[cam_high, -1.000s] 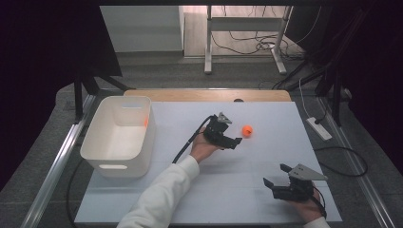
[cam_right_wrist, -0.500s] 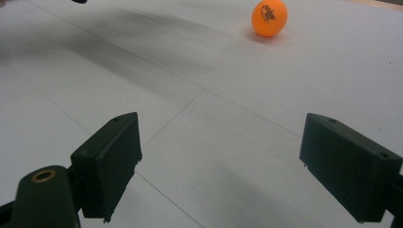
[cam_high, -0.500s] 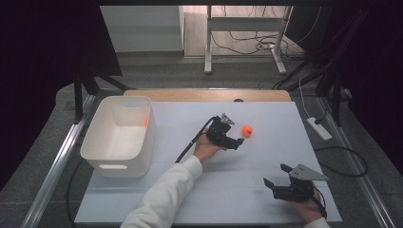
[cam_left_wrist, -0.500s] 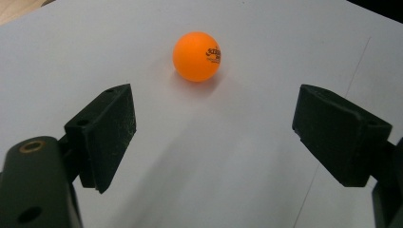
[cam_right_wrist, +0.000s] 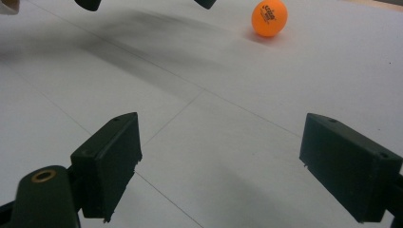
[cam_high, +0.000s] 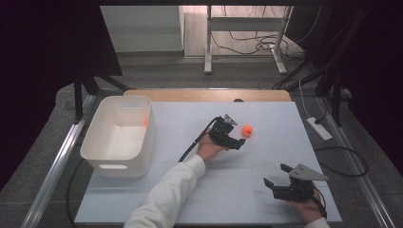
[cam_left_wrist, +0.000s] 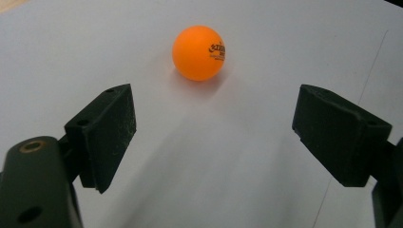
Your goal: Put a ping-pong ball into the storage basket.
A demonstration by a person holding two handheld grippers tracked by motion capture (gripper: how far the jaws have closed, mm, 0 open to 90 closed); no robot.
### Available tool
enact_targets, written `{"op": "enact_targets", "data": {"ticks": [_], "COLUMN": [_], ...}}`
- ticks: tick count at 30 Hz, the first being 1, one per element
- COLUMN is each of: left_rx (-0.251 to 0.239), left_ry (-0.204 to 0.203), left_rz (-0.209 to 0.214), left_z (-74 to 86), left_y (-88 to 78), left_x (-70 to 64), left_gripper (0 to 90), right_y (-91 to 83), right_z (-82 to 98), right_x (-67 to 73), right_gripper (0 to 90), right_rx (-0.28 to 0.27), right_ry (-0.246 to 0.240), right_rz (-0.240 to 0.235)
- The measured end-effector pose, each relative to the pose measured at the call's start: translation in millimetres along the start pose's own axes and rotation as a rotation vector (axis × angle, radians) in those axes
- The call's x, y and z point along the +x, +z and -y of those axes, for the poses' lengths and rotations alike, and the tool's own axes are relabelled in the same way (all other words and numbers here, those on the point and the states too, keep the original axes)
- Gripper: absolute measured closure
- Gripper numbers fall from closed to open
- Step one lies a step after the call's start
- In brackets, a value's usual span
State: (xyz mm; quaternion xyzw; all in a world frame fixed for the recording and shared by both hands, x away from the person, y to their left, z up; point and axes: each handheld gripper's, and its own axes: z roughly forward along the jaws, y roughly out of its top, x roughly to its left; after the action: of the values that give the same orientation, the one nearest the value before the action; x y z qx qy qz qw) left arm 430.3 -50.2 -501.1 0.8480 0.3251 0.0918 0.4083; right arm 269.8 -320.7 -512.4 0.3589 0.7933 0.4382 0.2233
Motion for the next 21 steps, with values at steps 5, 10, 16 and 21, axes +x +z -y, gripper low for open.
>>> {"op": "enact_targets", "data": {"ticks": [5,10,16,21], "left_rx": [0.005,0.007,0.007,0.014], "left_ry": [0.008,0.004,0.002,0.001], "left_rz": [0.004,0.004,0.007,0.001], "left_z": [-2.8,-5.0,-6.9,-8.3], "left_y": [1.8,4.4,7.9,11.9], "left_x": [-0.1,-1.9,-3.1,-2.7], "left_gripper": [15.3,15.3,15.3,15.4], "right_y": [0.6,0.0,-0.5,-0.8], "right_z": [0.0,0.3,0.6,0.7], "right_x": [-0.1,0.0,0.0,0.1], "right_gripper": [13.2,13.1,13.1,13.1], "right_rx": [0.001,0.001,0.001,0.002], "right_ry": [0.005,0.002,0.004,0.003], "right_rz": [0.002,0.001,0.005,0.006]}}
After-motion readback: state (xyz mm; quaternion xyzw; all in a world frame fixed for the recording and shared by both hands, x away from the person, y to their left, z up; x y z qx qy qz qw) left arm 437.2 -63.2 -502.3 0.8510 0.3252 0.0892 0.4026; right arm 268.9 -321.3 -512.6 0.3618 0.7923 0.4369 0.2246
